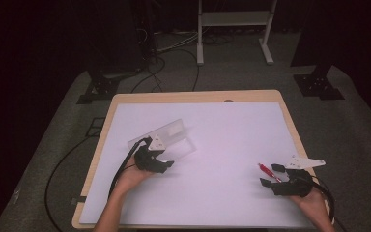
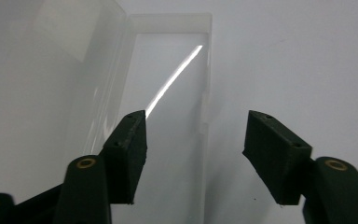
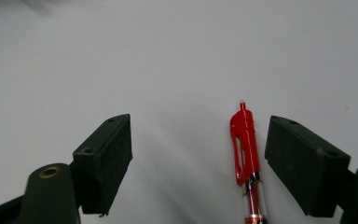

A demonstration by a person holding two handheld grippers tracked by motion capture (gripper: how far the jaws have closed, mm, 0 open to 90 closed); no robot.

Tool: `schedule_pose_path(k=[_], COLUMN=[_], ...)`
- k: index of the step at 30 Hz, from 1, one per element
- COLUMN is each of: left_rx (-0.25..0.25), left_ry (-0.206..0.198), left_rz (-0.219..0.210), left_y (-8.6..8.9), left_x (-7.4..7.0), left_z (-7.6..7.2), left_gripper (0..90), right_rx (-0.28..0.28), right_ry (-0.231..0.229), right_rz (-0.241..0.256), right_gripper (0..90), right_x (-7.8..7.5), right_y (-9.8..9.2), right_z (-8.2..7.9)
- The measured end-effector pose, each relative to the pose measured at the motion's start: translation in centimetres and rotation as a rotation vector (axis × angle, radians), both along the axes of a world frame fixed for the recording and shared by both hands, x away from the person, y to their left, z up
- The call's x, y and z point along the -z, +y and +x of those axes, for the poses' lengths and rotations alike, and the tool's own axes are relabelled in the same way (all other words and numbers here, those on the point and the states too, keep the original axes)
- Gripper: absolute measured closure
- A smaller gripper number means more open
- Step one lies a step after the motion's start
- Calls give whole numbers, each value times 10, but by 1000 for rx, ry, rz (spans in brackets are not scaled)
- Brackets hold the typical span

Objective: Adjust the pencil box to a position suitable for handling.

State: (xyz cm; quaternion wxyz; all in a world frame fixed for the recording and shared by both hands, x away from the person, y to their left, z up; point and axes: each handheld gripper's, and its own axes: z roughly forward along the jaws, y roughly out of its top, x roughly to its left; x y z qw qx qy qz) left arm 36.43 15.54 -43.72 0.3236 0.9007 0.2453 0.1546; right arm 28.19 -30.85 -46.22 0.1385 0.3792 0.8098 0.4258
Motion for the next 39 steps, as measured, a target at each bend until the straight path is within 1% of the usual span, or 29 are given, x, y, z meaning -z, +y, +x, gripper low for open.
schedule_pose_path(k=[2,3,4,5,6,7,8,10,11,12,13,14,16,19,20,21,22,23,24,28,31,34,39], left_rx=[4,9,9,22,29,29,29,31,36,32,32,35,39,47,52,52,55,55,54,48,49,47,50], left_ry=[6,13,19,32,37,37,36,41,42,49,49,57,58,77,82,82,89,89,74,69,71,89,93], left_rz=[5,7,16,14,16,16,34,34,34,45,45,45,50,48,57,57,68,68,87,89,92,84,82], left_y=[0,-1,-2,-3,-3,-3,-5,-5,-5,-5,-5,-5,-6,-8,-10,-10,-13,-13,-15,-14,-14,-14,-13], left_x=[1,2,4,6,7,7,8,9,9,11,11,12,12,13,13,13,13,13,13,14,14,14,15], left_z=[1,1,2,4,4,4,4,5,6,7,7,7,8,8,8,8,9,9,9,10,10,12,13], left_gripper=[448,448,481,489,506,522,538,578,578,615,640,653,666,713,738,746,758,763,781,835,853,853,860], right_rx=[2,2,4,4,3,3,3,2,2,1,1,6,8,12,15,15,16,16,16,17,17,17,13], right_ry=[0,0,0,-1,-2,-2,-5,-6,-6,-8,-8,-8,-9,-23,-24,-24,-27,-27,-29,-32,-33,-29,-30], right_rz=[1,1,3,2,1,1,1,3,3,2,2,11,11,6,2,2,5,5,5,8,8,12,9], right_gripper=[222,222,222,222,222,222,222,222,222,222,222,222,222,222,222,222,222,222,222,222,222,222,222], right_x=[0,0,-1,-1,-1,-1,-1,-1,-1,-2,-2,-2,-3,-4,-4,-4,-5,-5,-5,-6,-6,-5,-4], right_y=[0,0,-1,-1,-1,-1,-1,-1,-1,-1,-1,-1,-2,-3,-4,-4,-4,-4,-4,-5,-5,-5,-4], right_z=[0,0,0,-1,-1,-1,-1,-1,-1,-1,-1,-1,-1,-1,-1,-1,-1,-1,-1,-2,-2,-2,-2])
